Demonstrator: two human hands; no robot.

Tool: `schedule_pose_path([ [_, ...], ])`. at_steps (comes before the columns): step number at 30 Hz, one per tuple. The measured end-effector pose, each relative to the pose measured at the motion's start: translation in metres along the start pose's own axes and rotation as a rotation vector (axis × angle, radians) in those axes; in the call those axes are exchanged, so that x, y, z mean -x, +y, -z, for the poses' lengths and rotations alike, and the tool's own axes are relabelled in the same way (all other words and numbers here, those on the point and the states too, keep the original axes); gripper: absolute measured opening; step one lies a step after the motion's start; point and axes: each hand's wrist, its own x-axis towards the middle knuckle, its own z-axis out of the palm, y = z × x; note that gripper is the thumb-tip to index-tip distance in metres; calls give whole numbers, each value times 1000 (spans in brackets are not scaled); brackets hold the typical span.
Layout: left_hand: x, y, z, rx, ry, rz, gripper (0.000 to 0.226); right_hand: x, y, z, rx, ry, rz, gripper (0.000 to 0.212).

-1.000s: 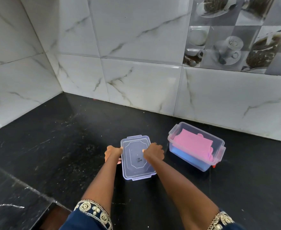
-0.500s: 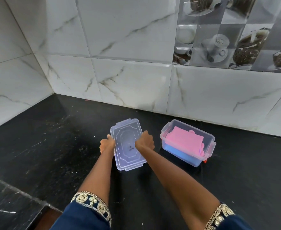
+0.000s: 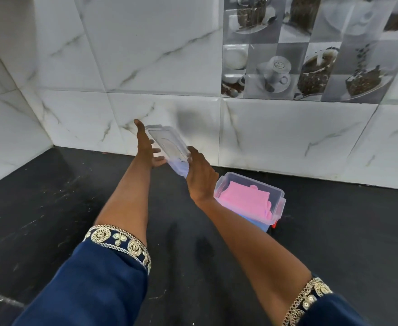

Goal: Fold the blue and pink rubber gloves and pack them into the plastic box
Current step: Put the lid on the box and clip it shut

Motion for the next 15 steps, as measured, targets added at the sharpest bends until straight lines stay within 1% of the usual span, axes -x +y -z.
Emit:
schedule_pose_path([
  [2,3,-4,-12,168,-153,23,101,-2,7,7,70,101,138,54],
  [3,4,-7,-17,241,-243,41,100,-2,10,11,104,125,185,56],
  [5,5,-15,-28,335,-423,95,87,-2,19,18,142,139,227,57],
  [6,6,-19,-32,356,-466,109,77,-2,26,20,142,141,243,56],
  [8,4,-26,-41,362,-472,112,54,-1,42,24,140,132,267,51],
  [9,4,-31,-46,346,-478,109,44,1,50,27,148,132,281,46],
  [11,4,-39,-56,315,-507,100,29,3,65,36,170,158,301,26],
  [12,5,-44,-62,309,-522,103,24,5,73,41,182,185,296,19],
  [13,7,-48,-68,303,-536,109,24,6,78,46,189,212,270,20],
  [15,7,-58,-79,286,-553,118,26,7,88,56,212,279,150,31],
])
